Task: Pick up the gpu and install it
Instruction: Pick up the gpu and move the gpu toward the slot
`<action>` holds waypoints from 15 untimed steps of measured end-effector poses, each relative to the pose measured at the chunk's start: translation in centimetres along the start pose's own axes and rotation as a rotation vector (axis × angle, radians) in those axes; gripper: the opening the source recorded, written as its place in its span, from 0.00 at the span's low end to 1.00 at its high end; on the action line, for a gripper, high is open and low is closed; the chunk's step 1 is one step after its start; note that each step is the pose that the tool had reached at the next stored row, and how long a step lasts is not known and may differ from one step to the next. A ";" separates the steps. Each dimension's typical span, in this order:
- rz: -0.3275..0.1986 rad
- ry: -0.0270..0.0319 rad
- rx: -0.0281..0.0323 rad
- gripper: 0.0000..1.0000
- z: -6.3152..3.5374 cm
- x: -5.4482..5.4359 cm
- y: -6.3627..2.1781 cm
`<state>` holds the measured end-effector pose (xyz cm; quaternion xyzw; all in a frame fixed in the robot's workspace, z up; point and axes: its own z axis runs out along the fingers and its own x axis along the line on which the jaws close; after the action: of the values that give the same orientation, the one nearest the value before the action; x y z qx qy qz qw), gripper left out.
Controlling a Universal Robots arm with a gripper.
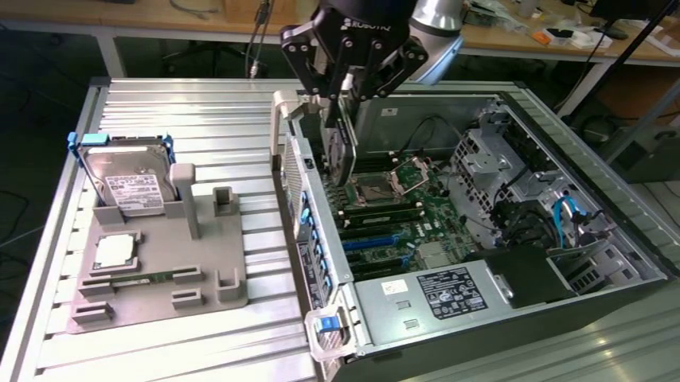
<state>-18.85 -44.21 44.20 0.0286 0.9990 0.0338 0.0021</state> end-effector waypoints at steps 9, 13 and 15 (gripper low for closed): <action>0.000 0.0000 -0.0001 0.27 0.01 -0.5 0.03; 0.000 0.0001 0.0000 0.27 0.01 -0.8 0.05; 0.000 0.0002 0.0000 0.27 0.01 -1.0 0.06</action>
<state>-17.80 -44.21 44.20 0.0286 0.9990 0.0338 0.0020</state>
